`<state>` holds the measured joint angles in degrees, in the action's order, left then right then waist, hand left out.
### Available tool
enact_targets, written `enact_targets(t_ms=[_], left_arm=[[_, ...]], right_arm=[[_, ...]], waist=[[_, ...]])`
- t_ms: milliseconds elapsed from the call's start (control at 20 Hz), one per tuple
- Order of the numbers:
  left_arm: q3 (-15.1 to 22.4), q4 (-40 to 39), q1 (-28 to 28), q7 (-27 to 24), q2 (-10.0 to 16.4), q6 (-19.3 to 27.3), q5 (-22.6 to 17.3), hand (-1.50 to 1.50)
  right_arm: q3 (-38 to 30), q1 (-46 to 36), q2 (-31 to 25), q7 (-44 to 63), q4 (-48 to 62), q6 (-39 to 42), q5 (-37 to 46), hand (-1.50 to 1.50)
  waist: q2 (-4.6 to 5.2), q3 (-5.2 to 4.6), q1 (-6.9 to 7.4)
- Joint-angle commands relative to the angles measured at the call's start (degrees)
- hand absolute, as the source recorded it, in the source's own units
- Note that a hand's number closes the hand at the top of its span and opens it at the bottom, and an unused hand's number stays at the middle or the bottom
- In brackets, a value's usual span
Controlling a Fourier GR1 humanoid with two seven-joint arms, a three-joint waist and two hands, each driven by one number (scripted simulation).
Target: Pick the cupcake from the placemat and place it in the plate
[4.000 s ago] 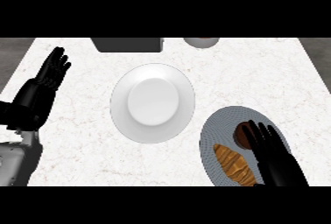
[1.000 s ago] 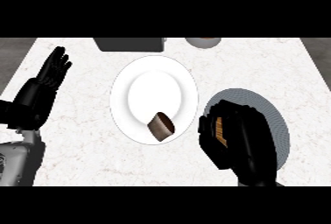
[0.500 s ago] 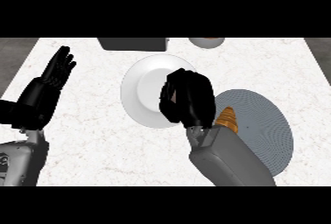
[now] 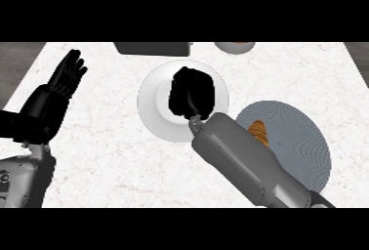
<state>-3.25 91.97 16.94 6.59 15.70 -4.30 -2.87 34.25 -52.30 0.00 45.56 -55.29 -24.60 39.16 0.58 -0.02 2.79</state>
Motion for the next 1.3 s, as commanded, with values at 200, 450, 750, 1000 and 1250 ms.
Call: enact_targets(t_ms=[200, 450, 750, 1000, 1250], left_arm=[[1.2, 1.5, 0.8, 0.5, -1.0, -0.5, 0.1, 0.00], [1.2, -2.2, 2.1, -2.3, -1.7, -0.4, 1.0, 0.00], [-0.1, -3.1, 3.9, -0.9, -0.4, -1.3, 0.3, 0.00], [0.6, 0.1, 3.6, 2.1, -1.0, 0.2, 1.1, 0.00], [0.1, -2.0, 0.2, -1.1, -1.8, 1.2, 2.8, 0.00]], right_arm=[[0.3, -6.5, 0.0, -6.1, 17.0, -9.5, -14.3, -1.50], [1.2, -5.1, 0.0, -13.9, 15.0, -12.9, -24.5, -1.50], [0.3, -8.0, 0.0, -19.5, 14.6, -22.9, -30.3, -1.50], [-6.0, -3.7, 0.0, -32.4, 12.8, -26.9, -38.4, -1.50], [-8.6, -1.3, 0.0, -37.3, 10.6, -28.4, -43.3, -1.50]], waist=[[0.56, 0.03, 2.20], [0.83, 0.04, 2.55], [0.76, 0.04, 2.75], [0.46, 0.14, 1.57], [-0.18, 0.05, -1.03]])
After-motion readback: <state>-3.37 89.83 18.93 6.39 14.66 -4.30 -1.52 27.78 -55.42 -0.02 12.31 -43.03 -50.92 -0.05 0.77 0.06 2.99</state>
